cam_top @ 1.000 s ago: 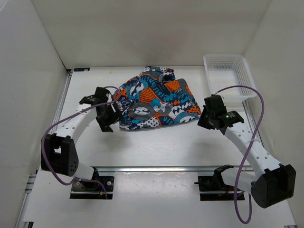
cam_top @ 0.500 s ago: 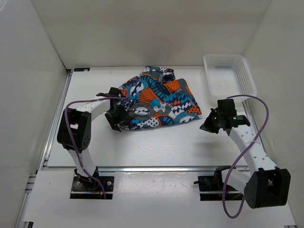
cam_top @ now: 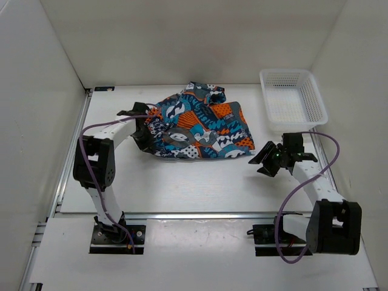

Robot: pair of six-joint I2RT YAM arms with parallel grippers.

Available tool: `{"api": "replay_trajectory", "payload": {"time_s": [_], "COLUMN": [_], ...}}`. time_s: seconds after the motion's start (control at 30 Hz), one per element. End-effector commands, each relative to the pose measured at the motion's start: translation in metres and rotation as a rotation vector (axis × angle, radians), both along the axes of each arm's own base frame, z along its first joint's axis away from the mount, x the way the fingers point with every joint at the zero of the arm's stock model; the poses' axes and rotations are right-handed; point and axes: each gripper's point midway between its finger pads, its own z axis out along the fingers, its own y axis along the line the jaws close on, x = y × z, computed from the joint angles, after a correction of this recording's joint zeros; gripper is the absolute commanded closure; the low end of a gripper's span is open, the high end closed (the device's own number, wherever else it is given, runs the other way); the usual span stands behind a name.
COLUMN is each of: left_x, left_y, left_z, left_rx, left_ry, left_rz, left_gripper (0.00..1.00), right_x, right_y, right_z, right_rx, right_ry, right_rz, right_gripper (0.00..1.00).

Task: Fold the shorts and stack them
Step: Flatten the shorts out

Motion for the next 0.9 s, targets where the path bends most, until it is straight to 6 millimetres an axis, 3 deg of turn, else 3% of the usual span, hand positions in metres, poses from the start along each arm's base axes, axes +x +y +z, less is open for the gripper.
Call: {"api": "replay_trajectory", "payload": {"time_s": [0.0,0.07,0.33,0.5,0.57,0.67,0.77,0.8,0.83,0.87], "left_x": [0.007,0.003,0.000,0.001,0.000,0.002,0.004,0.004,0.005,0.006], "left_y": [0.028,0.034,0.033,0.033,0.037,0.043,0.051,0.051,0.051,0.055], "left_z": [0.049,0.053,0.053,0.058,0.060,0.066,0.069,0.073,0.076,0.079], "left_rx": [0.038,0.050,0.048,0.051,0.055,0.068,0.074,0.077,0.077,0.081], "left_ry": [-0.130,-0.134,-0.127,-0.128,-0.121,-0.125,-0.126,-0.129,-0.130,-0.134], "left_rz": [0.006,0.006,-0.014,-0.025,-0.026,-0.021,-0.018,-0.029,-0.029,-0.032], "left_gripper": [0.90,0.90,0.90,0.90,0.90,0.90,0.90,0.90,0.90,0.90], "right_x": [0.017,0.014,0.040,0.057,0.071,0.085,0.098,0.099,0.103,0.106], "right_y": [0.017,0.021,0.045,0.048,0.047,0.038,0.031,0.035,0.035,0.036], "right_z": [-0.001,-0.017,-0.041,-0.057,-0.056,-0.068,-0.068,-0.065,-0.059,-0.049], "right_rx": [0.132,0.168,0.221,0.205,0.182,0.117,0.069,0.070,0.065,0.043], "right_ry": [-0.038,0.008,0.002,0.016,-0.007,0.003,0.003,0.001,-0.002,-0.029], "right_rz": [-0.009,-0.023,-0.045,-0.077,-0.088,-0.127,-0.141,-0.132,-0.125,-0.112], "right_gripper": [0.40,0.41,0.31,0.31,0.36,0.49,0.72,0.93,1.00,1.00]}}
